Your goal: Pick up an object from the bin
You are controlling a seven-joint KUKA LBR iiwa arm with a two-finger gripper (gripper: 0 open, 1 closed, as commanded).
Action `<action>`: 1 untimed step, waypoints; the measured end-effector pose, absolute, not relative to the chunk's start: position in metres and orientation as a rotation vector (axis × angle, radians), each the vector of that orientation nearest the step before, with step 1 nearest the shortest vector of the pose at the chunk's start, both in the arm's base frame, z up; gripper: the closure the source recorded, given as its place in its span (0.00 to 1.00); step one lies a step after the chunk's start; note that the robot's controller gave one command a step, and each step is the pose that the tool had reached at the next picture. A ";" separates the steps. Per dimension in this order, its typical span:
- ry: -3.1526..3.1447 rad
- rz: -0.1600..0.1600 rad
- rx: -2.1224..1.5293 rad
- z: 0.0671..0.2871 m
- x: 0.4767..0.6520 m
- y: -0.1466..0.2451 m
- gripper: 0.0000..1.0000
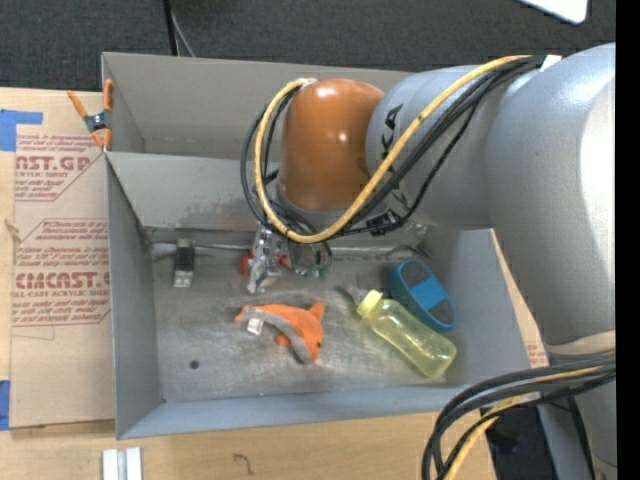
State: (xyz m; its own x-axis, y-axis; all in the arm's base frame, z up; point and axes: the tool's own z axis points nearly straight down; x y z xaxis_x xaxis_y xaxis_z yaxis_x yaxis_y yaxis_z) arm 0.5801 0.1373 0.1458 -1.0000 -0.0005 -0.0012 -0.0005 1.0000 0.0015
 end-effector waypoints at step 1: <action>3.140 0.002 -0.001 0.146 0.580 0.137 1.00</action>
Offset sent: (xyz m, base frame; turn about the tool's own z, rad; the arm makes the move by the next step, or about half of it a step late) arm 0.0137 0.0204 -0.0116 -0.1891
